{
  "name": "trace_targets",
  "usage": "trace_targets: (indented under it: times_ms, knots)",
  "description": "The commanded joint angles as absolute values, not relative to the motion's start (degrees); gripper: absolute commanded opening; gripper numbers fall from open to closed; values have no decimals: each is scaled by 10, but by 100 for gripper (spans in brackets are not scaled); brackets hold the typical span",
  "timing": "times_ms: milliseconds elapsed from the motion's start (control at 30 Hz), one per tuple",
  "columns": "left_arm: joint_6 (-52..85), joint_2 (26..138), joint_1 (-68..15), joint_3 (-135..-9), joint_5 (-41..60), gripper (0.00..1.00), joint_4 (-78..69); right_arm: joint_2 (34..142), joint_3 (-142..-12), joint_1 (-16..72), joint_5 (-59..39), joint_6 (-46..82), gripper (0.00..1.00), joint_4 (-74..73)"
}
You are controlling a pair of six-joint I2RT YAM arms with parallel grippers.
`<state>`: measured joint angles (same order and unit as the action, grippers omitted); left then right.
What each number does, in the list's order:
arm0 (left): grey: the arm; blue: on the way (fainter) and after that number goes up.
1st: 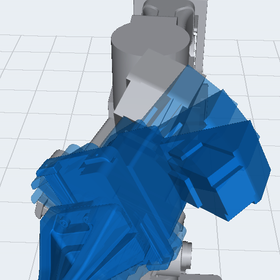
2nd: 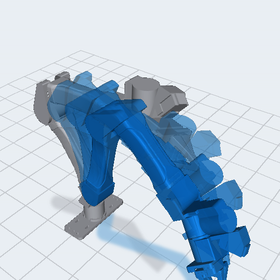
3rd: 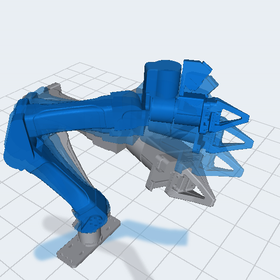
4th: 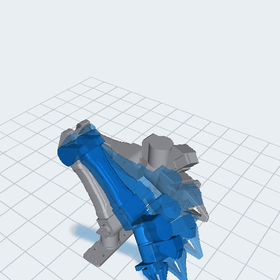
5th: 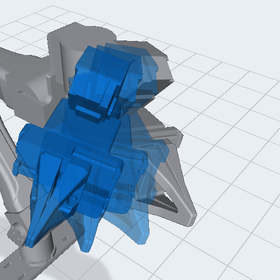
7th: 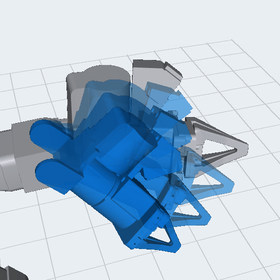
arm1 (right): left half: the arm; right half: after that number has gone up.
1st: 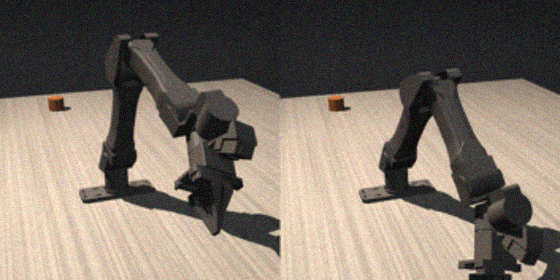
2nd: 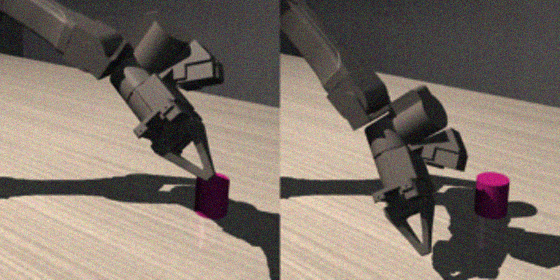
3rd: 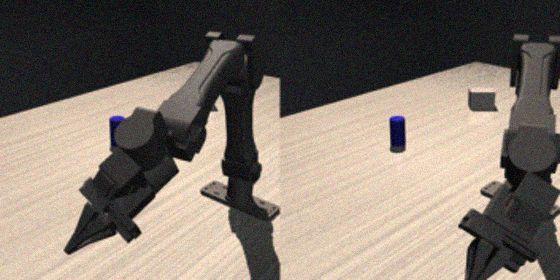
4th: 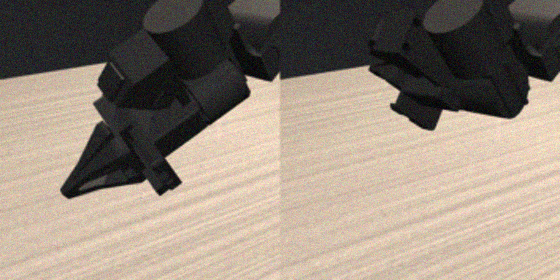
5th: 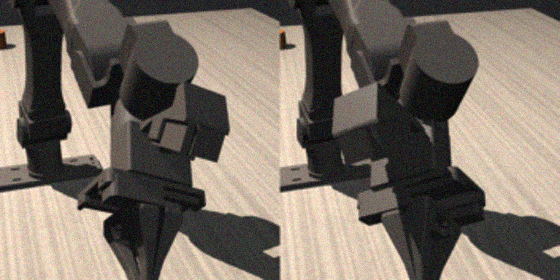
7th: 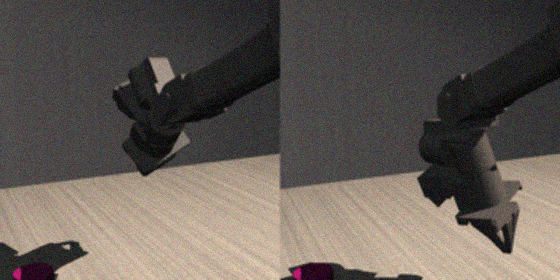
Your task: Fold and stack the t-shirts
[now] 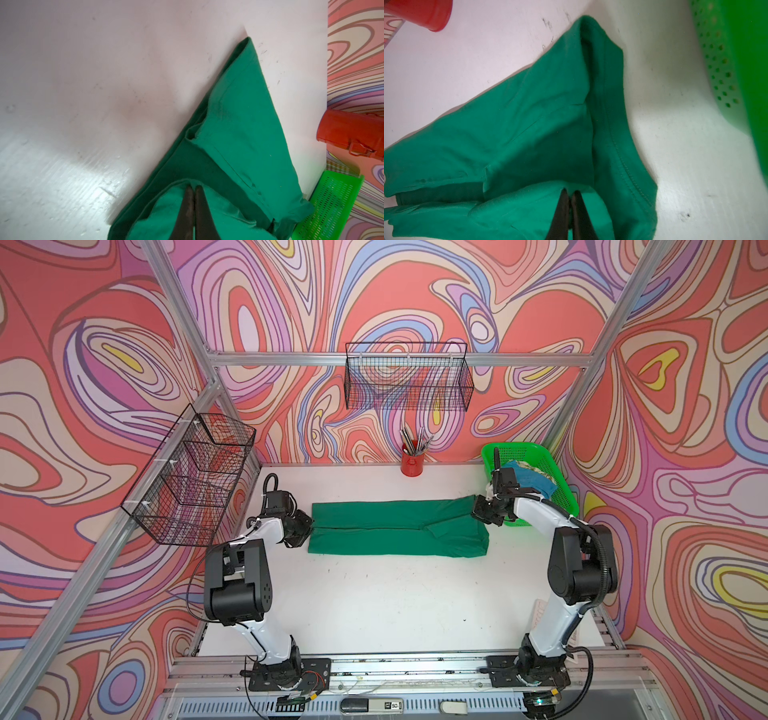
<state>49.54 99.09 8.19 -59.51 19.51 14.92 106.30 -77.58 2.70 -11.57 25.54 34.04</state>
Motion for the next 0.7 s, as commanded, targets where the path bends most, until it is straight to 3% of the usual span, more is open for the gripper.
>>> trace_targets:
  times_ms: [0, 500, 533, 667]
  knots:
    - [486, 988, 84, -606, 161, 0, 174, 1078, -791, 24, -121, 245, 0, 335]
    - [480, 1034, 84, -629, 172, 0, 165, 1107, -801, 25, -129, 245, 0, 322]
    - [481, 1032, 84, -629, 171, 1, 166, 1109, -804, 25, -130, 246, 4, 322]
    - [486, 1015, 84, -624, 167, 29, 165, 1098, -816, 25, -125, 242, 19, 325]
